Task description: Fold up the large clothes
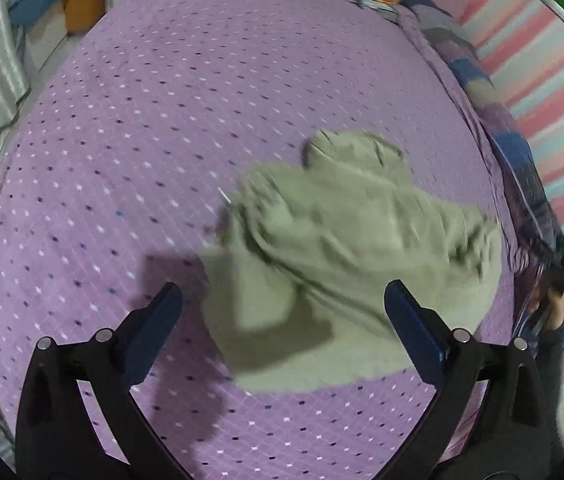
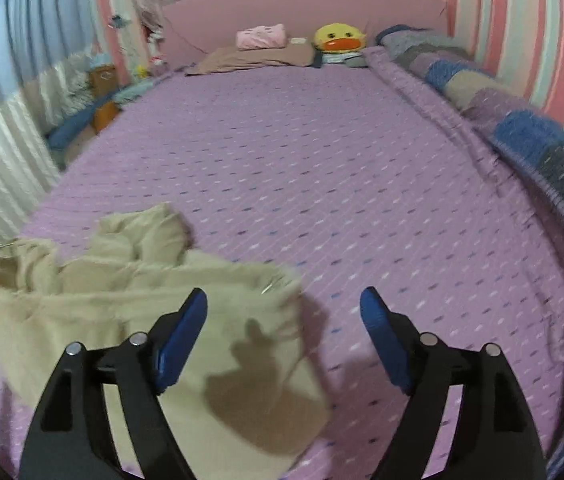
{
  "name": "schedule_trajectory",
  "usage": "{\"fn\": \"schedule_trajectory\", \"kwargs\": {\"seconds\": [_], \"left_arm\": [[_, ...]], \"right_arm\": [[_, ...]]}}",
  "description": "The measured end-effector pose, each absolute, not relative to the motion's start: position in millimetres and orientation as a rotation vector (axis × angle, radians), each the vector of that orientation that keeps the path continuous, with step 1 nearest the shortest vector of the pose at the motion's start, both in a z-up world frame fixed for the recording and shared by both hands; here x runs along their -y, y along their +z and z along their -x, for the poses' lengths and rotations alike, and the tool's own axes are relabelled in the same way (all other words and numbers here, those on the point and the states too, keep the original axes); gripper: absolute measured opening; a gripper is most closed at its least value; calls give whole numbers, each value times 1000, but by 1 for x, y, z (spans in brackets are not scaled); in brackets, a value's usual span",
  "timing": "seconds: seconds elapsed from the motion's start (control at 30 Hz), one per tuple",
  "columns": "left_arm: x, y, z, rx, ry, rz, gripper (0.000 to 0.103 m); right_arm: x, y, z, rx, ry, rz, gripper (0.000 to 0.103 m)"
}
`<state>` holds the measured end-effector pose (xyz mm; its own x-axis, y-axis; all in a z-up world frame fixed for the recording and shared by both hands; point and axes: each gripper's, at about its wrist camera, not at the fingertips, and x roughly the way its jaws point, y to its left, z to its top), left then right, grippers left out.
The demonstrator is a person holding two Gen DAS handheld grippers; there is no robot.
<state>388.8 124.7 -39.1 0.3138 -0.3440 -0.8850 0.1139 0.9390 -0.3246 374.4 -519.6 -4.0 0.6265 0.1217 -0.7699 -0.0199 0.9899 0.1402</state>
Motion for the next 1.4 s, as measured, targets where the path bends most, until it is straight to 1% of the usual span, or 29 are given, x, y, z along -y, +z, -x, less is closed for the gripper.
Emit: {"fn": "schedule_trajectory", "kwargs": {"seconds": [0.03, 0.2, 0.33, 0.4, 0.43, 0.47, 0.5, 0.57, 0.6, 0.63, 0.67, 0.7, 0.73, 0.77, 0.87, 0.97, 1.13, 1.3, 1.4], "left_arm": [[-113, -46, -374, -1204, -325, 215, 100], [-63, -82, -330, -1166, -362, 249, 100], [-27, -104, -334, -1177, -349, 237, 98], [-17, -116, -350, -1194, -302, 217, 97], [-15, -119, -356, -1201, -294, 219, 96], [-12, -123, -366, -1212, -276, 212, 90], [-11, -125, -370, -1218, -266, 201, 87], [-6, -126, -381, -1225, -235, 142, 73], [-3, -126, -383, -1227, -218, 114, 57], [-2, -127, -388, -1230, -213, 89, 48], [-1, -126, -391, -1227, -217, 79, 37], [1, -125, -393, -1222, -220, 59, 32], [3, -125, -395, -1218, -217, 42, 24], [6, -124, -398, -1206, -206, 20, 18], [14, -119, -403, -1174, -171, -28, 9], [14, -114, -428, -1182, -139, -20, 6], [5, -112, -480, -1218, -98, 10, 6], [10, -123, -514, -1238, -51, -46, 7], [5, -132, -517, -1232, -30, -36, 6]], "right_arm": [[516, -6, -369, -890, 106, -131, 88], [486, -27, -348, -917, 193, -88, 88], [473, -51, -353, -980, 210, -98, 88], [470, -58, -355, -986, 204, -105, 84], [469, -61, -356, -993, 205, -113, 73], [467, -65, -357, -1010, 202, -117, 59], [465, -68, -360, -1023, 195, -117, 55], [463, -72, -363, -1028, 177, -111, 40], [463, -73, -365, -1028, 171, -111, 37], [461, -73, -368, -1028, 168, -113, 30], [458, -73, -369, -1024, 166, -104, 23], [455, -72, -370, -1016, 159, -86, 20], [450, -69, -371, -1006, 150, -60, 15], [445, -66, -371, -986, 136, -24, 10], [439, -49, -376, -921, 86, 29, 3], [440, -30, -394, -890, 49, 42, 2], [434, -15, -437, -873, 11, 108, 2], [436, -38, -489, -958, -21, 112, 2], [428, -52, -495, -983, -30, 134, 2]]}}
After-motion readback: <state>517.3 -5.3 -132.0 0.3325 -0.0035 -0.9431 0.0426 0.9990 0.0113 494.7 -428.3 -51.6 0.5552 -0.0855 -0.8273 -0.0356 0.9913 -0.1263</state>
